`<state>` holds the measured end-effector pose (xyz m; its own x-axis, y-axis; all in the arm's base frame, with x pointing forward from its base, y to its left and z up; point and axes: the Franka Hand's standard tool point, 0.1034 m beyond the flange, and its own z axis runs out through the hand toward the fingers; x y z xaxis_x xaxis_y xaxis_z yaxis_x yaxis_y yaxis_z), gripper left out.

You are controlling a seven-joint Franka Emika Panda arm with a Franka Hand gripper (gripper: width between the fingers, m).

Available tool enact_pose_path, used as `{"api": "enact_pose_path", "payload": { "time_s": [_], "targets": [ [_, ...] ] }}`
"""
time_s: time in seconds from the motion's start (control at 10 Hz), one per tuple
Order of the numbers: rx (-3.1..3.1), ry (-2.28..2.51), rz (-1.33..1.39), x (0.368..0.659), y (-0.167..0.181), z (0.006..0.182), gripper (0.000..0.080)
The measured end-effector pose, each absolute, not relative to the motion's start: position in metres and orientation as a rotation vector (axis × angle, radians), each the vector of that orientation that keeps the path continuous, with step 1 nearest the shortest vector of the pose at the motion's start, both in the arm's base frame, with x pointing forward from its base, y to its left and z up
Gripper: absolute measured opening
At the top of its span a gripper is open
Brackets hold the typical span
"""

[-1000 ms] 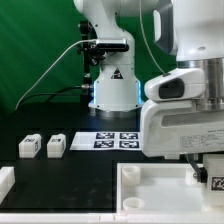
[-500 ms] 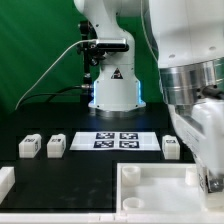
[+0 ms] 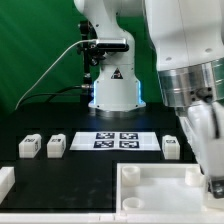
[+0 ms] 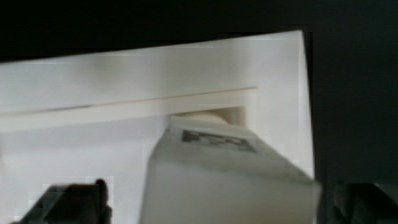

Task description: Assemble one leg

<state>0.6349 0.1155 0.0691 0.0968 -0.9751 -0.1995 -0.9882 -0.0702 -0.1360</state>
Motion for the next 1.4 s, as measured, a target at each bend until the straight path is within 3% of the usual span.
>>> {"api": "enact_pose_path", "payload": {
  "time_s": [0.6, 0.7, 0.8, 1.0, 1.1, 1.4],
  "targets": [
    [-2.759, 0.924, -0.066, 0.634, 0.118, 0.073, 0.0649],
    [-2.983, 0.274, -0.1, 0.637, 0.109, 0.07, 0.0649],
    [-2.978, 0.303, -0.112, 0.638, 0.109, 0.071, 0.0649],
    [-2.971, 0.369, -0.106, 0.638, 0.109, 0.07, 0.0368],
    [-2.927, 0.609, -0.088, 0.638, 0.107, 0.07, 0.029],
    [-2.581, 1.542, 0.033, 0.637, 0.101, 0.068, 0.029]
  ]
}}
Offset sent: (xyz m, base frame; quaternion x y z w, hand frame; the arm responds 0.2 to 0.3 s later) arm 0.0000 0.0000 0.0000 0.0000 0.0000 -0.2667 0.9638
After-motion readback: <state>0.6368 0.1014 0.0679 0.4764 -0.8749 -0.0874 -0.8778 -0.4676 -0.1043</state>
